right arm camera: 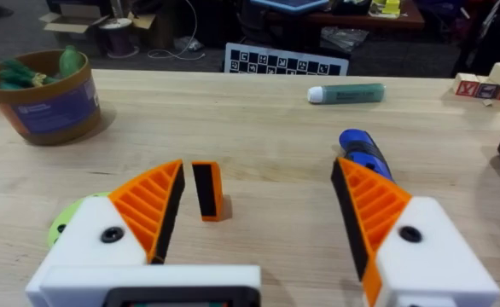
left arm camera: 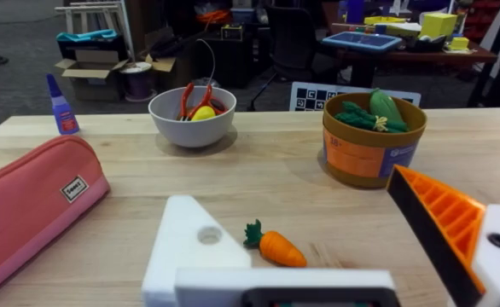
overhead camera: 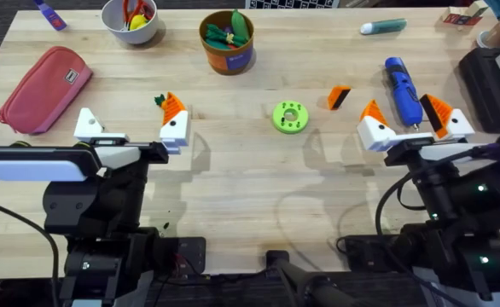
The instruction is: Pick up the gripper from the table and insert it into the empty holder that is missing its gripper. Then pick up a screw, insert it into the mounting hole, and use the screwdriver to tighten it. Finally, clean up the table by picking up the vegetable and placing it into the bucket.
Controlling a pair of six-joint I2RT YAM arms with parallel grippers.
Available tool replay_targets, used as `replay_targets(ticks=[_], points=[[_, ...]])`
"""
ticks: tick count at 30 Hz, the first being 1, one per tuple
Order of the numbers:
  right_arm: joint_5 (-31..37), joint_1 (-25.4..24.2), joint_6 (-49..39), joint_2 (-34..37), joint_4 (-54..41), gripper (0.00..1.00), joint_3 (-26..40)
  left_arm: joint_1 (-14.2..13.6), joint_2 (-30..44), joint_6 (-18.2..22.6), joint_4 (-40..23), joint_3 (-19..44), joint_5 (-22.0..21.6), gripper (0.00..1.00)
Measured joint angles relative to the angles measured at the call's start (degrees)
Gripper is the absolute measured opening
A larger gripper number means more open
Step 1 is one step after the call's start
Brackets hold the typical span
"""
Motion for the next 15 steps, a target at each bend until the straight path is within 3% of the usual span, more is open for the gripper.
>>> replay_targets(ticks=[10,15], points=[[-0.2,0.0,0.0,0.0,1.3,0.992,0.0,0.0,0.0,0.0,0.7,0.0,0.0,0.986],[-0.2,0.0,-0.5,0.1,13.4,0.992,0.0,0.0,0.0,0.1,4.5,0.3,0.0,0.986]])
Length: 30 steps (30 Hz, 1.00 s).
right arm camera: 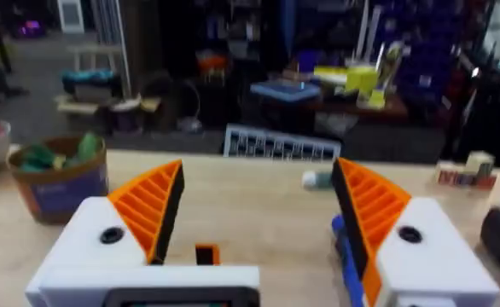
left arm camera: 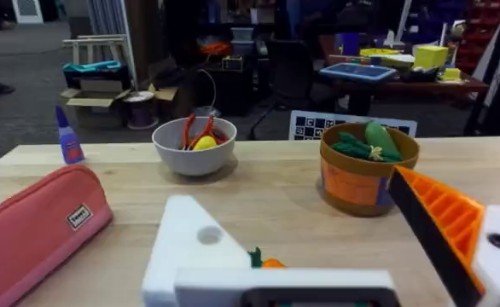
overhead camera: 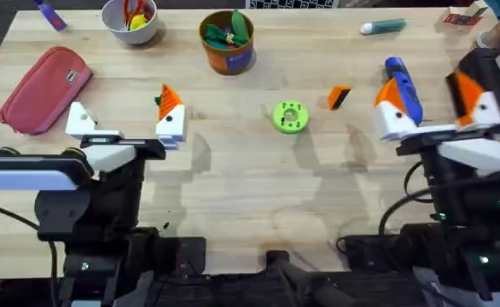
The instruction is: Pick up the gripper from the table and insert it into the empty holder that is missing its gripper. Then pick up a screw, insert it into the mounting hole, and use the screwdriver to tighten it. Finally, clean up the table by picking up the vegetable and placing it into the bucket.
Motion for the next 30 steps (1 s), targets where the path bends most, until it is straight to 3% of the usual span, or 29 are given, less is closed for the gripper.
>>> replay_targets(ticks=[4,11,15,20,30], points=[[0.0,0.0,-0.3,0.0,1.0,0.992,1.5,0.0,0.0,0.0,-5.0,4.2,-0.9,0.985],[0.0,0.0,-0.4,4.9,-9.5,0.993,13.3,0.0,5.3,0.1,-21.4,22.0,-6.8,0.985],[0.0,0.0,-0.6,14.0,-14.9,0.994,21.8,0.0,15.0,0.1,-30.4,31.2,-8.8,0.985],[0.0,0.0,-0.6,28.1,-22.9,0.994,33.0,0.0,28.6,0.1,-35.7,39.4,-9.5,0.985],[-0.4,0.0,-0.8,53.1,-48.8,0.993,57.4,0.0,53.2,-0.7,-48.5,55.3,-9.9,0.985]])
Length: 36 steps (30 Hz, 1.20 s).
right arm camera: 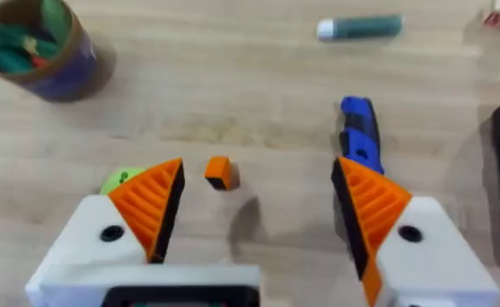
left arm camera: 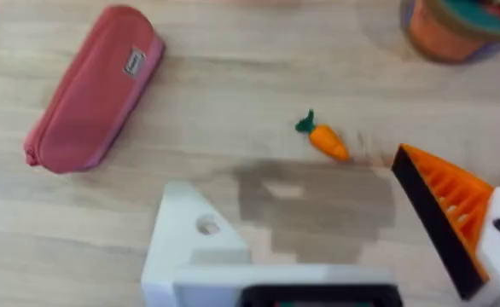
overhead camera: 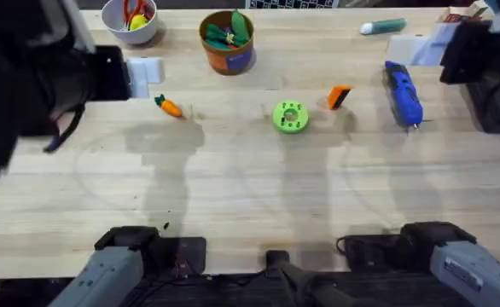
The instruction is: Pick up the gripper from the table and insert it into the empty holder that is missing its gripper. Then pick up a screw, insert it into the mounting hole, and use the screwdriver to tighten it. Finally, clean up the table by picking up the vegetable and placing it into the bucket.
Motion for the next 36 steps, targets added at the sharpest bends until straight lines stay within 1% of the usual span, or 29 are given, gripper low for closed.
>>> replay_targets(ticks=[3,5,8,12,17,19,20,22,26,31,34,36], points=[[0.0,0.0,-0.1,6.2,-6.8,0.993,5.8,0.0,7.1,0.0,-5.1,4.9,0.0,0.985],[0.0,0.0,-0.1,9.4,-9.4,0.993,8.1,0.0,10.9,0.0,-7.4,7.6,0.0,0.985],[0.0,0.0,-0.1,12.9,-10.6,0.993,9.1,0.0,15.6,0.0,-9.3,10.6,0.0,0.985],[-0.2,0.0,-0.1,15.1,-11.6,0.994,9.1,0.0,18.7,0.0,-9.6,11.5,0.0,0.985],[-0.4,0.0,-0.1,15.4,-12.4,0.994,9.1,0.0,20.9,0.0,-9.8,11.5,0.1,0.985],[-0.4,0.0,-0.1,15.4,-12.4,0.994,9.1,0.0,21.4,-0.2,-9.1,11.5,1.1,0.985],[-0.4,0.0,-0.1,15.4,-12.4,0.994,9.2,0.0,21.5,-1.1,-8.6,11.5,1.5,0.985],[-0.4,0.0,-0.1,15.4,-12.4,0.994,9.2,0.0,21.8,-4.3,-7.9,11.6,2.4,0.985],[-0.4,0.0,-0.1,15.4,-12.3,0.994,9.2,0.0,24.0,-11.9,-11.3,13.7,3.1,0.985],[-0.4,0.0,-0.1,15.4,-11.4,0.993,9.2,0.0,31.5,-21.4,-17.2,20.6,3.6,0.985],[-0.4,0.0,-0.1,15.4,-11.3,0.993,9.2,0.1,36.6,-26.9,-18.7,23.7,4.1,0.985],[-0.4,0.0,-0.1,15.4,-11.4,0.992,9.2,0.3,39.9,-30.2,-18.5,24.4,5.2,0.985]])
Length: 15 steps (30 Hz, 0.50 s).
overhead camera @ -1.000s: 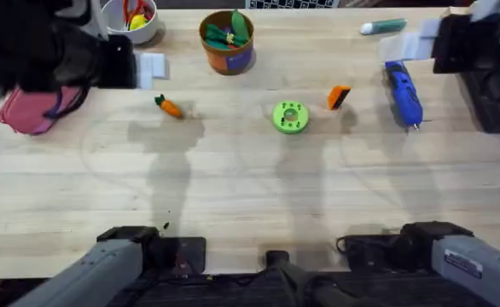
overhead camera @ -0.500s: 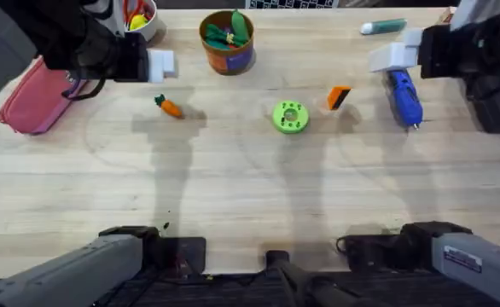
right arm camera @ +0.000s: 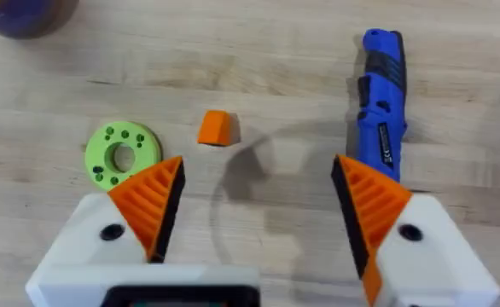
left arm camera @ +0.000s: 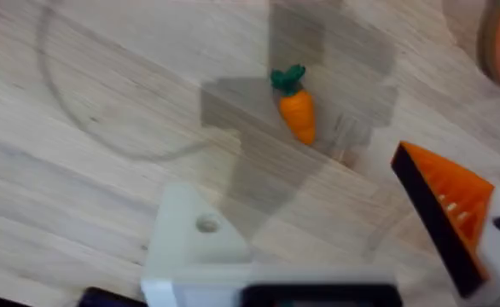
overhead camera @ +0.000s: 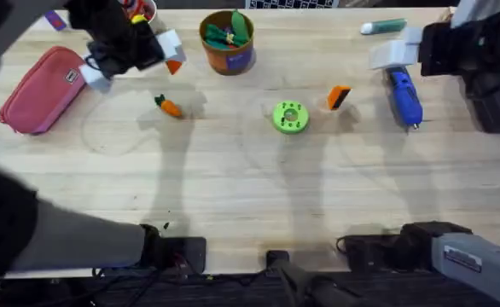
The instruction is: Pick up the gripper from the table and insert it into the empty holder that is missing its gripper. Then pick up a screw, insert it into the mounting hole, and use the screwdriver to tighten it. Finally, clean up the table by picking up the vegetable and placing it into the bucket.
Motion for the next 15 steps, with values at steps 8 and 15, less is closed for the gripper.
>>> replay_targets(ticks=[8,15], points=[[0.0,0.0,0.0,0.0,0.0,0.994,0.0,1.6,10.9,-11.3,0.2,0.0,5.4,0.995],[0.0,0.0,0.0,0.0,0.0,0.994,0.0,1.8,14.6,-15.1,1.6,0.0,6.5,0.955]])
